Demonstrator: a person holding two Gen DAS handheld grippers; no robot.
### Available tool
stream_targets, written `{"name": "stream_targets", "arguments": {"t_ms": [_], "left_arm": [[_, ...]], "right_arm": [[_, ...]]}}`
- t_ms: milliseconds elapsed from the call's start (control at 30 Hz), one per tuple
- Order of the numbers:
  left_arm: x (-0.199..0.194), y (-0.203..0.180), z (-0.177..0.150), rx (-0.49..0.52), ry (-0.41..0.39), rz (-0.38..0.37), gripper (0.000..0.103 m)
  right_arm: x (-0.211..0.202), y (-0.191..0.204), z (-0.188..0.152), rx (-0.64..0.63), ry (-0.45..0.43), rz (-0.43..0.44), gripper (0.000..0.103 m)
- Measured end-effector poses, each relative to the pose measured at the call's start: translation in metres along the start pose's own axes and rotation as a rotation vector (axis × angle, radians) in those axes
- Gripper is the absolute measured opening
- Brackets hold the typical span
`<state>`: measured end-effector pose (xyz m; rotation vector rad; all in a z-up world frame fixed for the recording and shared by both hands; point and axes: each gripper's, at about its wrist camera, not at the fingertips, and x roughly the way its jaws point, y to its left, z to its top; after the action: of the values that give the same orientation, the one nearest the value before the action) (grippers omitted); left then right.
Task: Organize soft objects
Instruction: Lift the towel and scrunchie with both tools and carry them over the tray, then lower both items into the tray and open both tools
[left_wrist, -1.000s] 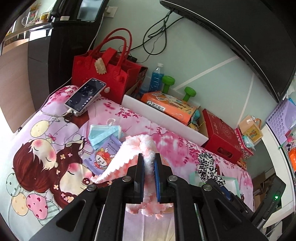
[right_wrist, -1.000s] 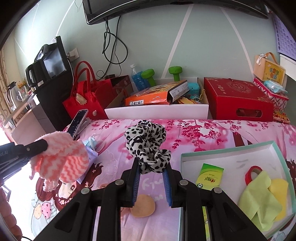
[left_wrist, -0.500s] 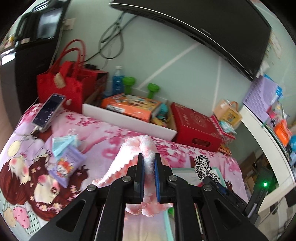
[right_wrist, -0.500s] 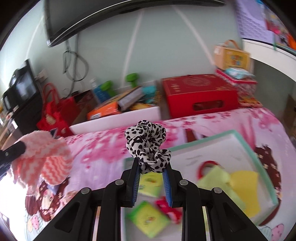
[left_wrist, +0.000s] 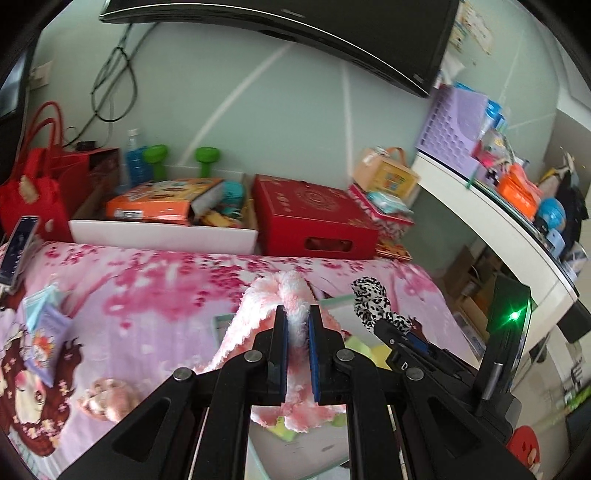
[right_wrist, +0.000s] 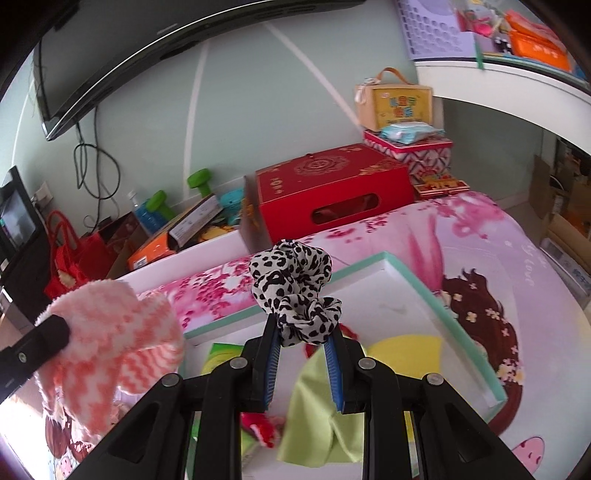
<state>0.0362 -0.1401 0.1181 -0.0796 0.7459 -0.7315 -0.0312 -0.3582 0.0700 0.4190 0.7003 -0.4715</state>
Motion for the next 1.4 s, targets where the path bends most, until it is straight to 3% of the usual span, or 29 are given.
{"name": "stream_targets", "arguments": {"t_ms": [167,333,667,1033,1133,1200,1400], "left_arm": [[0.019,-0.015,-0.007,0.013,0.008,-0.063,0.01],[0.042,-0.019,-0.016,0.005,0.02,-0.105,0.01],[0.113,-0.01,-0.059,-0.004,0.238,-0.028,0.01],[0.126,-0.004,-0.07,-0.03,0.304,-0.007,0.01],[0.123,-0.003,-0.065,-0.04,0.311,-0.003,0.017],[0.12,-0.002,-0.062,-0.047,0.313,-0.001,0.032],[0.102,0.003,-0.051,-0.043,0.313,0.054,0.04]], "right_arm": [[0.002,-0.016,-0.001,0.027,0.006,-0.031,0.025],[0.027,-0.022,-0.012,0.019,0.104,-0.081,0.025],[0.049,-0.031,-0.026,0.04,0.206,-0.098,0.025],[0.054,-0.021,-0.027,-0.009,0.252,-0.142,0.028],[0.051,-0.015,-0.025,-0.044,0.263,-0.168,0.031],[0.049,-0.013,-0.024,-0.054,0.267,-0.172,0.037],[0.036,-0.007,-0.019,-0.085,0.276,-0.176,0.04]]}}
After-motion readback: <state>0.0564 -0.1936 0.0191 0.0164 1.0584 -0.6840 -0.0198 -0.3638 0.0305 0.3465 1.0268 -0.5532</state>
